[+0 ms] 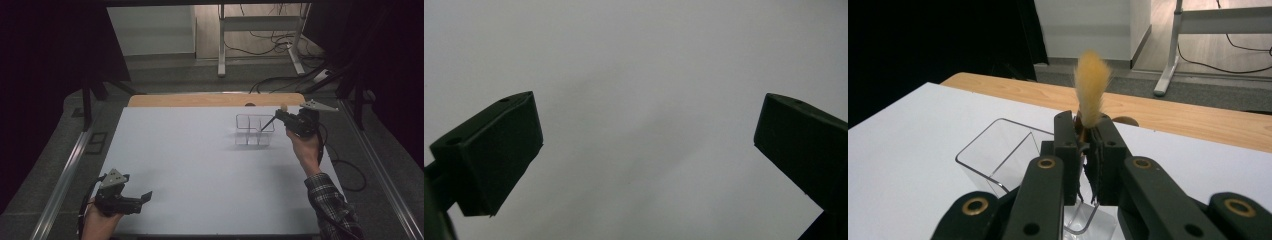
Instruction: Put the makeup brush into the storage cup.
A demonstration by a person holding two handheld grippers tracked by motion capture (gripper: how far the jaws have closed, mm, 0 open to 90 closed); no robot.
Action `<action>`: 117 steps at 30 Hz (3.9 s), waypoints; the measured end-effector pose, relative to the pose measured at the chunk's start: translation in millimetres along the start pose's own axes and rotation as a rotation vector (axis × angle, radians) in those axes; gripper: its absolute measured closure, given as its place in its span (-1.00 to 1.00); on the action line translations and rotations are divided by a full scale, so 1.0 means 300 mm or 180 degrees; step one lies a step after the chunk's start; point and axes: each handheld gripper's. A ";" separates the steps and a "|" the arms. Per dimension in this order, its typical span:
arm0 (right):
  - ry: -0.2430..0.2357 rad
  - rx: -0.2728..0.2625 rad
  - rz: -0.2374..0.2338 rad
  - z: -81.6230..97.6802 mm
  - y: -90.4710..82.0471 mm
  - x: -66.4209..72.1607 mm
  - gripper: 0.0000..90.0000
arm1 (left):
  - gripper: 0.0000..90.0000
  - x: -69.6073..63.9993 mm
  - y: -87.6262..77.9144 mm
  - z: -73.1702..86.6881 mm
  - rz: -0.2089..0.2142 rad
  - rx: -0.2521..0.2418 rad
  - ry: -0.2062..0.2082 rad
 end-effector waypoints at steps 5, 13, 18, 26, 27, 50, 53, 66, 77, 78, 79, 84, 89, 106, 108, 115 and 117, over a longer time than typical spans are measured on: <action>-0.0021 0.0031 0.0010 0.008 0.010 0.002 0.86 | -1.00 -0.001 0.001 0.000 0.0003 0.0003 0.0002; -0.0066 0.0078 0.0026 0.015 0.020 0.009 0.86 | -1.00 -0.004 -0.002 -0.002 -0.0001 -0.0021 0.0046; -0.0105 0.0113 0.0051 0.021 0.028 0.013 0.86 | -1.00 -0.004 -0.001 -0.002 0.0001 -0.0020 0.0051; -0.0121 0.0176 0.0075 0.033 0.041 0.012 0.85 | -1.00 -0.005 0.001 -0.003 0.0005 -0.0011 0.0059; -0.0123 0.0179 0.0074 0.034 0.044 0.012 0.85 | -1.00 -0.005 0.001 -0.003 0.0005 -0.0010 0.0059; 0.0107 0.0476 0.0118 0.054 0.081 -0.024 0.15 | -1.00 -0.006 0.002 -0.003 0.0010 -0.0001 0.0073; 0.0110 0.0448 0.0162 0.054 0.089 -0.033 -0.56 | -1.00 -0.006 0.002 -0.003 0.0014 -0.0003 0.0073; 0.0047 0.0725 0.0414 0.064 0.089 -0.040 -1.00 | -1.00 -0.006 0.001 -0.003 0.0018 -0.0011 0.0070; -0.0065 0.0810 0.0338 0.069 0.083 -0.031 -1.00 | -1.00 -0.005 0.001 -0.003 0.0014 -0.0011 0.0058; -0.0068 0.0813 0.0330 0.069 0.082 -0.030 -1.00 | -1.00 -0.005 0.001 -0.003 0.0014 -0.0013 0.0057; -0.0072 0.0815 0.0328 0.069 0.080 -0.029 -1.00 | -1.00 -0.005 0.001 -0.003 0.0015 -0.0012 0.0058; -0.0103 0.0837 0.0313 0.067 0.071 -0.025 -1.00 | -1.00 -0.005 0.000 -0.002 0.0014 -0.0016 0.0059; -0.0128 0.0855 0.0293 0.067 0.061 -0.021 -1.00 | -1.00 -0.004 0.000 -0.002 0.0014 -0.0017 0.0059; -0.0244 0.0963 0.0218 0.077 0.040 -0.006 -1.00 | -1.00 -0.001 -0.001 -0.001 0.0004 -0.0022 0.0040; -0.0265 0.0974 0.0217 0.078 0.035 -0.005 -1.00 | -1.00 -0.001 -0.001 -0.001 0.0000 -0.0020 0.0038; -0.0306 0.0995 0.0201 0.088 0.018 -0.006 -1.00 | -1.00 0.000 0.000 0.000 0.0000 -0.0020 0.0013; -0.0303 0.0995 0.0211 0.089 0.013 -0.008 -1.00 | -1.00 0.000 0.000 0.000 -0.0007 -0.0019 0.0011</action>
Point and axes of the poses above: each handheld gripper's, and its own axes: y roughly forward along the jaws, z roughly out of its underside, x roughly to its left, and after that the axes turned 2 degrees about -z, right-handed
